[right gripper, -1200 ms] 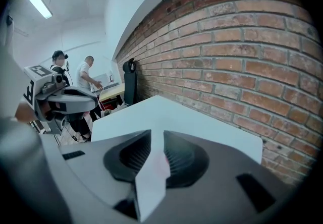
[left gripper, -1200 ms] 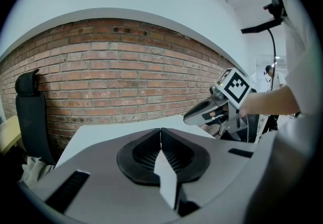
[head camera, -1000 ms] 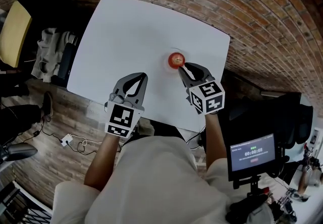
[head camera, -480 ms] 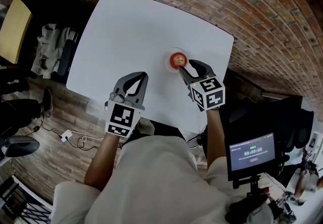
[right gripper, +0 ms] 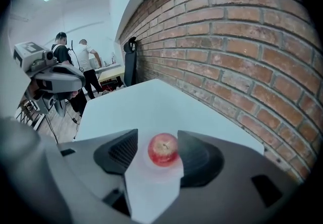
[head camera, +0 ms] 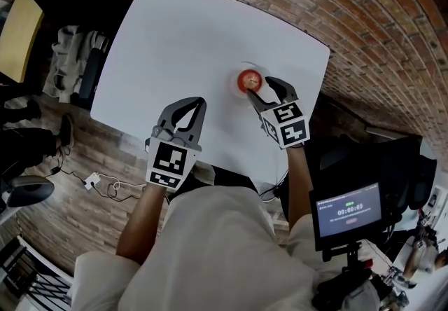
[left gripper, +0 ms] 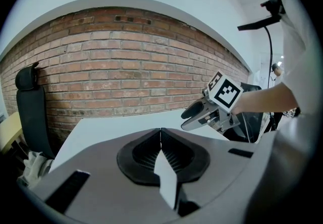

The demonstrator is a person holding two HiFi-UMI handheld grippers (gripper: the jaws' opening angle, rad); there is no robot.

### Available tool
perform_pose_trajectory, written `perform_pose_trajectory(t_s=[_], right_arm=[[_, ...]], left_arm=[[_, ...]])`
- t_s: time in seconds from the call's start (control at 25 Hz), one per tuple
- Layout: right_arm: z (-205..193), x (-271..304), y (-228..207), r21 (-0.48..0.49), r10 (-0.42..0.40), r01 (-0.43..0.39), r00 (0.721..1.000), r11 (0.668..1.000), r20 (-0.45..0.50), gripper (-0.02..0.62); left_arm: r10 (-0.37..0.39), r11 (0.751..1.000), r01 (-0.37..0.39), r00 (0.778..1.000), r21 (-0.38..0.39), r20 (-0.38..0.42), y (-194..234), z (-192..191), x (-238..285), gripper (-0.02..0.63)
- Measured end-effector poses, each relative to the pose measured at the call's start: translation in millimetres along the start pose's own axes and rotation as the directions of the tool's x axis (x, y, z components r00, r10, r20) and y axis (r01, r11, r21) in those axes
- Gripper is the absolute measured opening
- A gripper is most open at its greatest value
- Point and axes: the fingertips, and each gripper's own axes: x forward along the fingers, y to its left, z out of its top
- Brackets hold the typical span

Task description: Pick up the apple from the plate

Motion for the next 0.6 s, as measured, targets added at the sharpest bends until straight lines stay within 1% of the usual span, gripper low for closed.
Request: perform_pose_trajectory(t_s=[0.28,0.6], right_arm=[[-5.9,10.7,-6.1,-0.031,0.021,-0.021,1.000,0.999,-0.020,0.255],[-16.3,29.6,-3.8,-0.041,0.081,-0.083,0.995,0.996,-0.061,0.295]], left_arm=[[-0.012,1.000,0.012,1.000,-0.005,-0.015,-6.4,-3.9,10.6,0.006],[-0.020,1.000,0.019,1.000,-0.013,-0.023,-3.3,-5.0,19.4,0.006]])
